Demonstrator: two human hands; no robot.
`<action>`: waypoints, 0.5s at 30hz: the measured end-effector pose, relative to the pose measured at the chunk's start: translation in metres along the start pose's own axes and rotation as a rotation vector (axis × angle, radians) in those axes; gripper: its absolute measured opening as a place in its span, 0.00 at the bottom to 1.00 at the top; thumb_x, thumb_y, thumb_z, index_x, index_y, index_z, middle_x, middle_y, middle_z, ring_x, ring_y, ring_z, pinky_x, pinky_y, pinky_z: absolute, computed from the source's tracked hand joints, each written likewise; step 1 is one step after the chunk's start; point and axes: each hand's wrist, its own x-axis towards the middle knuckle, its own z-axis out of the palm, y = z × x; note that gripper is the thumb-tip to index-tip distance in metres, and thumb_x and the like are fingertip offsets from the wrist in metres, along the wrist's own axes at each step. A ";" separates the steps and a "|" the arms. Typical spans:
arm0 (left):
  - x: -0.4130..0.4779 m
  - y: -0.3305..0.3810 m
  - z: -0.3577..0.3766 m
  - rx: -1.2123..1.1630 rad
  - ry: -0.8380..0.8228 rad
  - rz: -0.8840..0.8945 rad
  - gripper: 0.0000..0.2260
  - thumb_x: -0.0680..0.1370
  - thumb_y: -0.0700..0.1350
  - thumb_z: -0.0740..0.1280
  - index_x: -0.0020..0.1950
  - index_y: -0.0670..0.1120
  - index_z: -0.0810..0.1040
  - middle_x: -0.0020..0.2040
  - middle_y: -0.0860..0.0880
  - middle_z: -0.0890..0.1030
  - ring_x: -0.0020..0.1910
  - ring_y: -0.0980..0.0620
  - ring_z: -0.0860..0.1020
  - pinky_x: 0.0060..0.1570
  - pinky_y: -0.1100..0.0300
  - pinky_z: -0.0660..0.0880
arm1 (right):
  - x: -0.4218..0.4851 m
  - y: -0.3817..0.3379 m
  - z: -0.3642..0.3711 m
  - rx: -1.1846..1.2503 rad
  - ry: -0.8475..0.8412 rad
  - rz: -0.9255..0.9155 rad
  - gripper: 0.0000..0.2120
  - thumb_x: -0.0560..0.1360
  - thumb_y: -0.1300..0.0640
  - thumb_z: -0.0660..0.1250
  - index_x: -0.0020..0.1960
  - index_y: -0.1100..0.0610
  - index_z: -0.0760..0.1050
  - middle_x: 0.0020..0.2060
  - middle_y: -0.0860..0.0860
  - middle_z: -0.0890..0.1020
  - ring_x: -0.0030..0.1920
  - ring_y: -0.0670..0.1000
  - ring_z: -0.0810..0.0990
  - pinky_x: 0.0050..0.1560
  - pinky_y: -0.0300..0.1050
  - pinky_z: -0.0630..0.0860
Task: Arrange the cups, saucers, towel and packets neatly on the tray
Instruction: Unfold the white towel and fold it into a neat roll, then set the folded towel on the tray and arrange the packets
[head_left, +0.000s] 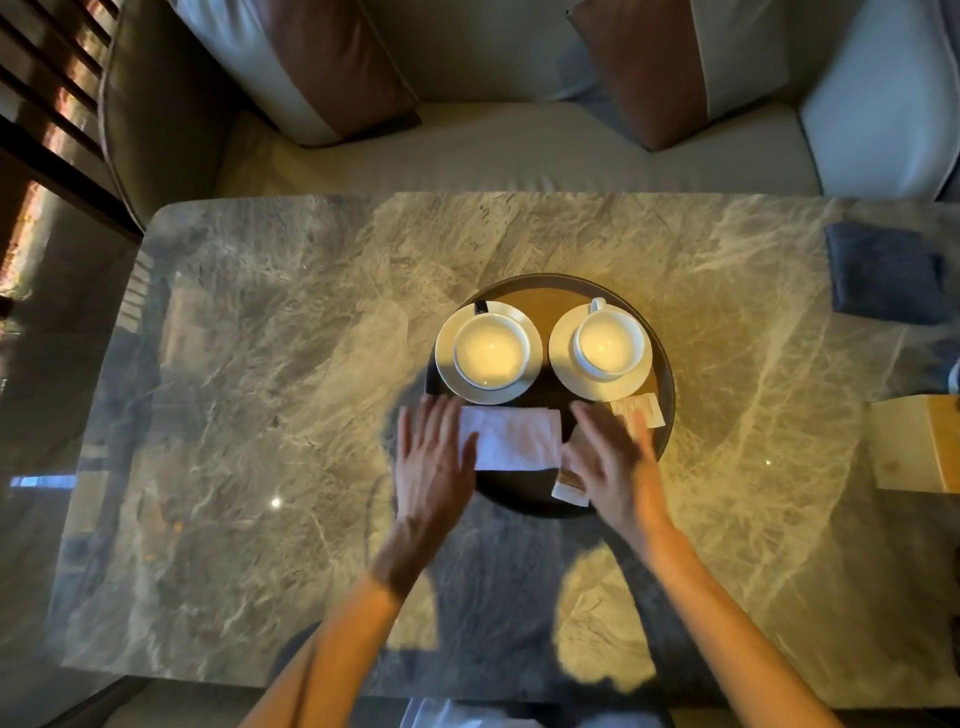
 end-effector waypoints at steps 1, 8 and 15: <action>0.002 0.000 -0.008 -0.055 0.078 -0.100 0.21 0.81 0.52 0.54 0.69 0.43 0.73 0.66 0.44 0.78 0.68 0.42 0.73 0.73 0.44 0.63 | -0.002 0.013 -0.016 0.036 0.058 0.082 0.22 0.79 0.46 0.63 0.69 0.56 0.74 0.63 0.52 0.80 0.67 0.53 0.76 0.76 0.57 0.57; -0.019 0.051 -0.022 -0.171 0.044 -0.353 0.09 0.81 0.46 0.63 0.57 0.45 0.79 0.51 0.45 0.81 0.50 0.41 0.77 0.50 0.48 0.71 | -0.023 0.078 -0.075 0.200 0.161 0.401 0.10 0.76 0.50 0.69 0.55 0.53 0.82 0.46 0.51 0.86 0.46 0.54 0.84 0.50 0.55 0.79; -0.019 0.170 0.006 -0.386 -0.214 -0.303 0.09 0.81 0.44 0.61 0.60 0.48 0.74 0.56 0.47 0.78 0.55 0.47 0.76 0.50 0.51 0.77 | 0.022 0.079 -0.061 0.096 -0.065 0.120 0.07 0.74 0.63 0.72 0.51 0.58 0.81 0.50 0.54 0.84 0.53 0.55 0.81 0.55 0.51 0.78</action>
